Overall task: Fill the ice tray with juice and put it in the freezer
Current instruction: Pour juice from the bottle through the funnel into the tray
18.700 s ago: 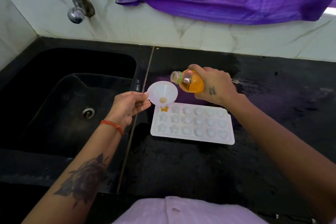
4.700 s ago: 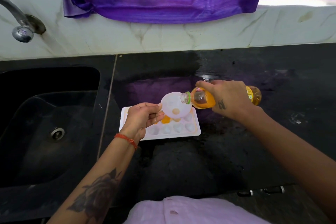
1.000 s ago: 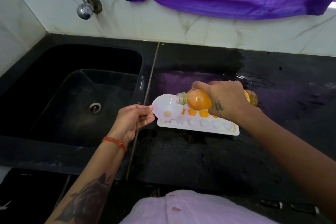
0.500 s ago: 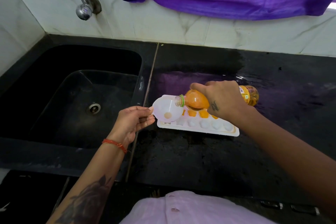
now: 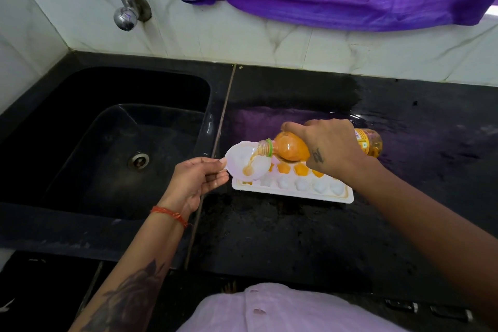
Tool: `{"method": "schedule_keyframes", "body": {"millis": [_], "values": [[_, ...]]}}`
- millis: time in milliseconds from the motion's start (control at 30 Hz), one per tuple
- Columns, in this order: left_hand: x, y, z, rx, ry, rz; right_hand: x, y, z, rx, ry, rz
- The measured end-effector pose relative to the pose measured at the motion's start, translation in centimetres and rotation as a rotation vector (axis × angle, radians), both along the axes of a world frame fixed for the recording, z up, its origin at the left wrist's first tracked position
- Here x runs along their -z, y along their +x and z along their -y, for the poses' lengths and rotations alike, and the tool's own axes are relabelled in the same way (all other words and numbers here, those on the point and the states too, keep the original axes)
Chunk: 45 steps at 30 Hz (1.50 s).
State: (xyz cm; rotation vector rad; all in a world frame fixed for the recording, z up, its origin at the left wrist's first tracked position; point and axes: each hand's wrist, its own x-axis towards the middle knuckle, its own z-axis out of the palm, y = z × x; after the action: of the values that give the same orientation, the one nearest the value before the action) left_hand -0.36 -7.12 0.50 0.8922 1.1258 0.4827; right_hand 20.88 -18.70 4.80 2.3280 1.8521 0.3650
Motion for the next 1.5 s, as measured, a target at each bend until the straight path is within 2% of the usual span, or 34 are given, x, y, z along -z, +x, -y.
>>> {"method": "schedule_keyframes", "body": {"millis": [333,733,1033,1500], "values": [[-0.7,0.4,0.1,0.018,0.023,0.035,-0.8,0.3,1.2,0.059,0.012,-0.08],[-0.7,2.3,1.4,0.088,0.012,0.047,-0.6,1.0,3.1,0.059,-0.005,0.064],[-0.6,2.5,1.6,0.09,0.001,0.025,-0.5,1.1,3.3,0.057,-0.031,0.091],[-0.6,2.3,1.5,0.089,-0.005,0.037,-0.6,1.1,3.7,0.085,0.019,-0.015]]}}
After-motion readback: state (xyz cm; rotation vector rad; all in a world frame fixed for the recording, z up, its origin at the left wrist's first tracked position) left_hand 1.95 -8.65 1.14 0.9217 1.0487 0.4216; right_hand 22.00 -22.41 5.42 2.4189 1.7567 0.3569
